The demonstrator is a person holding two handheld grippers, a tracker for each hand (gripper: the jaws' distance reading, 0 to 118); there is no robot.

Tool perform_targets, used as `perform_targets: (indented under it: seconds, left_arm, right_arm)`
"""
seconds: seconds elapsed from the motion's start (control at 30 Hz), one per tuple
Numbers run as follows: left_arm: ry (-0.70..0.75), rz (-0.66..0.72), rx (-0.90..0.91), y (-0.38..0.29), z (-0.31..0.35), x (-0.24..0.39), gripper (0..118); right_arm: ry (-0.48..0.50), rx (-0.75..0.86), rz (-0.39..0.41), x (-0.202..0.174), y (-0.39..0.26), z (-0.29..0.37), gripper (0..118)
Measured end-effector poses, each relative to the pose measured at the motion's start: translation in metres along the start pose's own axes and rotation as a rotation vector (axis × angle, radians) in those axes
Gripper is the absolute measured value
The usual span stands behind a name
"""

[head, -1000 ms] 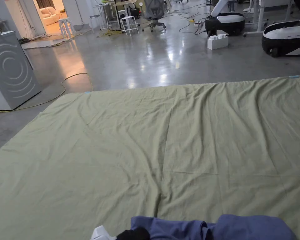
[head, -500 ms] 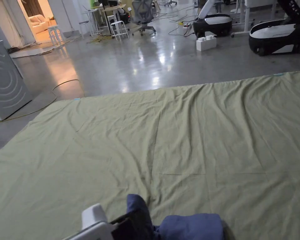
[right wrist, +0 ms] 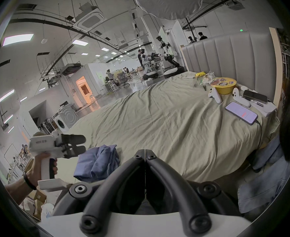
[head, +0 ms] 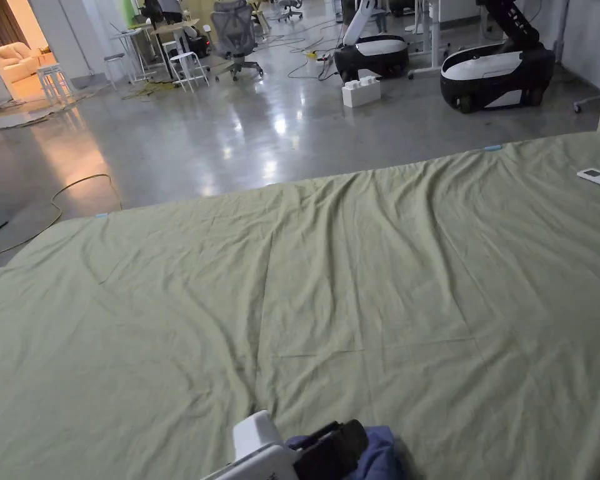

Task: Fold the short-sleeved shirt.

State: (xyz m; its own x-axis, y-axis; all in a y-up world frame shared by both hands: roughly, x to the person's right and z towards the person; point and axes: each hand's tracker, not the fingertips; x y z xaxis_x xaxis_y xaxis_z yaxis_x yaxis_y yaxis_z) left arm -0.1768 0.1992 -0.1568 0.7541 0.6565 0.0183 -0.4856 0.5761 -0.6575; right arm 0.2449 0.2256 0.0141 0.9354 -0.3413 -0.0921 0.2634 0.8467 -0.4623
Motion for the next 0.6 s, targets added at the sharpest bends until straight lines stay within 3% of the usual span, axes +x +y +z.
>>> perform_targets:
  seconds: [0.03,0.07,0.1,0.27,0.4,0.47,0.5,0.6]
  left_arm:
    - [0.021,0.024,0.022,0.000,0.008,-0.004,49]
    - [0.020,0.032,0.019,-0.002,0.008,-0.009,21]
    - [0.010,0.036,0.008,-0.006,0.002,-0.016,3]
    - [-0.070,0.112,-0.122,-0.043,-0.045,-0.024,3]
    - [0.100,-0.038,-0.283,-0.077,-0.101,-0.017,0]
    - [0.043,-0.141,-0.234,-0.083,-0.105,-0.011,0]
    - [0.080,-0.190,-0.235,-0.083,-0.105,-0.004,0]
    - [0.098,-0.176,-0.246,-0.076,-0.096,0.011,0]
  right_arm:
    - [0.000,-0.004,-0.002,0.000,-0.001,-0.002,0]
    - [-0.005,-0.007,-0.002,-0.001,-0.002,-0.003,0]
    - [-0.009,-0.010,-0.001,0.000,-0.002,-0.004,0]
    - [0.007,-0.028,0.020,-0.007,0.000,-0.006,0]
    - [0.012,-0.065,0.061,-0.017,-0.003,-0.010,0]
    - [0.021,-0.095,0.072,-0.024,-0.006,-0.015,0]
    - [0.030,-0.110,0.078,-0.028,-0.008,-0.018,0]
    - [0.098,-0.188,0.110,-0.046,-0.010,-0.041,0]
